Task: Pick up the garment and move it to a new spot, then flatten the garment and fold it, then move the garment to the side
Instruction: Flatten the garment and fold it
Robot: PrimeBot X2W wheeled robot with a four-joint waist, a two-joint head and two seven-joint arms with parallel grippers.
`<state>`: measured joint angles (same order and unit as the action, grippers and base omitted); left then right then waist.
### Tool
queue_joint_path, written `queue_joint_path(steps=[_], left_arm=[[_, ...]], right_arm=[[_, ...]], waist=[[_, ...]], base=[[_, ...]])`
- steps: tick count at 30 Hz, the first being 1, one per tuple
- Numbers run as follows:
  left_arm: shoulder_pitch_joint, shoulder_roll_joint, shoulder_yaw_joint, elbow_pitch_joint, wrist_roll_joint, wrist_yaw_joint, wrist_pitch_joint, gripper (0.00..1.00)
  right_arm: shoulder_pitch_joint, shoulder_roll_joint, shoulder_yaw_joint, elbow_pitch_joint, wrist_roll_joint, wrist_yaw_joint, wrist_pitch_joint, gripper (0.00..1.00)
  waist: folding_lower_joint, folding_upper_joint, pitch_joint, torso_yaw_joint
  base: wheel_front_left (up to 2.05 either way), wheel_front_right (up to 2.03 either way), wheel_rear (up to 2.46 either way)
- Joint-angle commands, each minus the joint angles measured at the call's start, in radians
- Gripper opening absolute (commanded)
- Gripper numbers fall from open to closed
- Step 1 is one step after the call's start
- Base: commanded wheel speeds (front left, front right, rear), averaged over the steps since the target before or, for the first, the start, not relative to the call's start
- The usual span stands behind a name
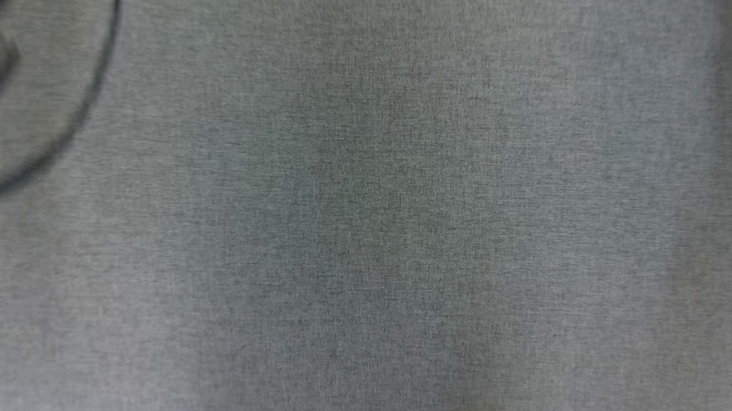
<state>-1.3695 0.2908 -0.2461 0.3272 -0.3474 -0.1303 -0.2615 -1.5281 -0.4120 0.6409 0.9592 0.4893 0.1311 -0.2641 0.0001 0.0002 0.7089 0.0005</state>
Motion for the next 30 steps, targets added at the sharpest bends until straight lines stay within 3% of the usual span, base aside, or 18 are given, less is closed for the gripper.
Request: queue_joint_path(steps=[1,7,10,16,23,30], left_arm=[[0.065,0.027,-0.012,-0.03,-0.042,0.001,-0.004,0.0],[0.352,0.095,-0.013,-0.164,-0.205,0.0,0.007,0.0],[0.449,0.112,0.002,-0.22,-0.235,0.011,0.027,0.0],[0.759,0.144,0.041,-0.401,-0.309,0.083,0.085,0.0],[1.093,0.142,0.06,-0.592,-0.38,0.157,0.12,0.0],[1.39,0.115,0.043,-0.702,-0.391,0.219,0.094,0.0]], right_arm=[[0.031,-0.017,0.01,-0.017,0.019,-0.001,-0.001,0.0],[0.196,-0.064,0.056,-0.068,0.098,-0.001,-0.001,0.0],[0.264,-0.077,0.074,-0.082,0.133,-0.001,-0.001,0.0],[0.463,-0.127,0.144,-0.13,0.247,-0.001,-0.002,0.0],[0.639,-0.176,0.205,-0.199,0.338,-0.001,-0.002,0.0],[0.828,-0.233,0.202,-0.284,0.307,-0.001,-0.001,0.0]], waist=[[-0.0001,-0.0002,-0.049,0.0],[-0.0001,-0.0002,-0.154,0.003],[-0.0001,-0.0002,-0.199,0.0],[-0.0001,-0.0002,-0.323,-0.023],[-0.0001,-0.0002,-0.442,-0.044],[-0.0001,-0.0002,-0.542,-0.044]], base=[[0.0,0.0,0.0],[0.0,0.0,0.0],[0.0,0.0,0.0],[0.0,0.0,0.0],[0.0,0.0,0.0],[0.0,0.0,0.0]])
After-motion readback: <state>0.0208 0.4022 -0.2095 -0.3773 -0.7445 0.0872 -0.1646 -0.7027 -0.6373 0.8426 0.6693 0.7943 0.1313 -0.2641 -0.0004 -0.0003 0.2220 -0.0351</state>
